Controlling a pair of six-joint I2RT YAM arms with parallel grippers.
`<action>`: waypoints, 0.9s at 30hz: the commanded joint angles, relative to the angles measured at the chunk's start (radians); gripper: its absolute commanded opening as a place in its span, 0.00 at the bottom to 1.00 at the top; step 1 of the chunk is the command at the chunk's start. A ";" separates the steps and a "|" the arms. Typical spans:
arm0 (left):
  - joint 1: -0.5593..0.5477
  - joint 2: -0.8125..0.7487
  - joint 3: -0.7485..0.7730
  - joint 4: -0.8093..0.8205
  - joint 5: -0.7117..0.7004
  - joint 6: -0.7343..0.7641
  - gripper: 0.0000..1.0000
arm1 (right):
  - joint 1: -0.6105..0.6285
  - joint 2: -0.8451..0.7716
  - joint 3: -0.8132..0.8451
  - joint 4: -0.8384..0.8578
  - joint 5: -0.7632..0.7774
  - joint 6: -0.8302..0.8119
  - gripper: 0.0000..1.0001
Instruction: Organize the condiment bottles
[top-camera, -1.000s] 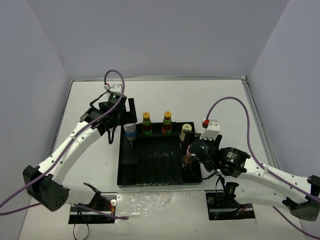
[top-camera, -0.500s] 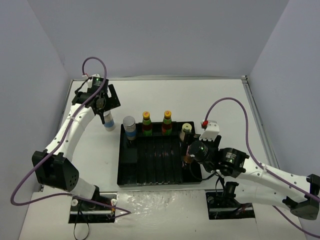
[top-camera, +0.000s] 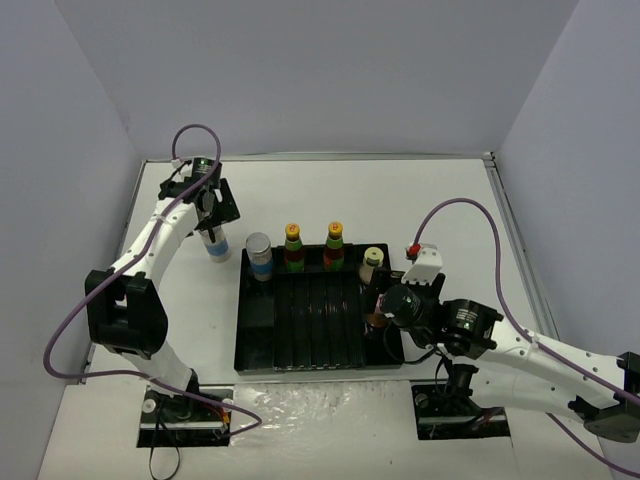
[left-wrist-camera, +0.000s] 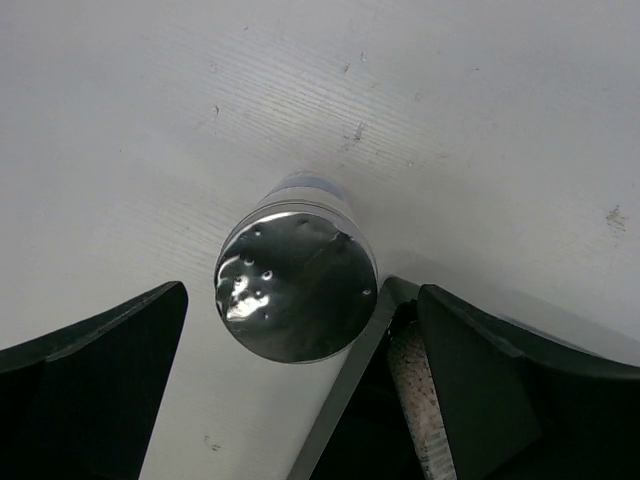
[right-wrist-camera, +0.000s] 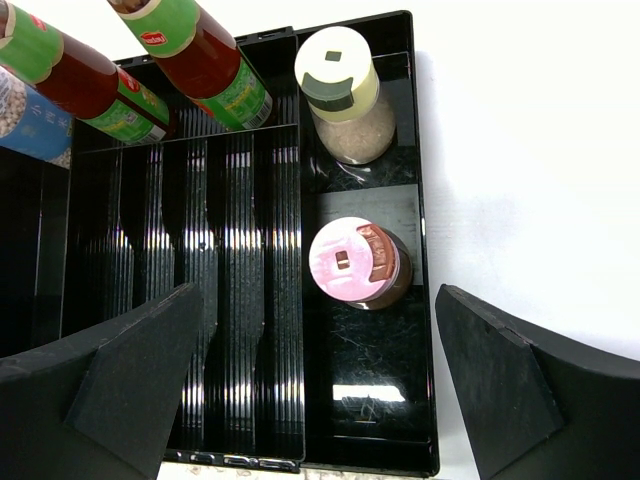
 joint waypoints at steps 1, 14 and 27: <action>0.022 0.000 -0.022 0.061 -0.016 -0.018 0.97 | 0.009 -0.009 -0.002 0.022 0.030 0.023 0.99; 0.024 0.017 -0.098 0.121 0.043 -0.042 0.54 | 0.011 0.000 -0.012 0.023 0.031 0.032 0.99; 0.016 -0.068 -0.054 0.080 0.018 -0.021 0.00 | 0.009 0.026 -0.010 0.024 0.037 0.032 0.99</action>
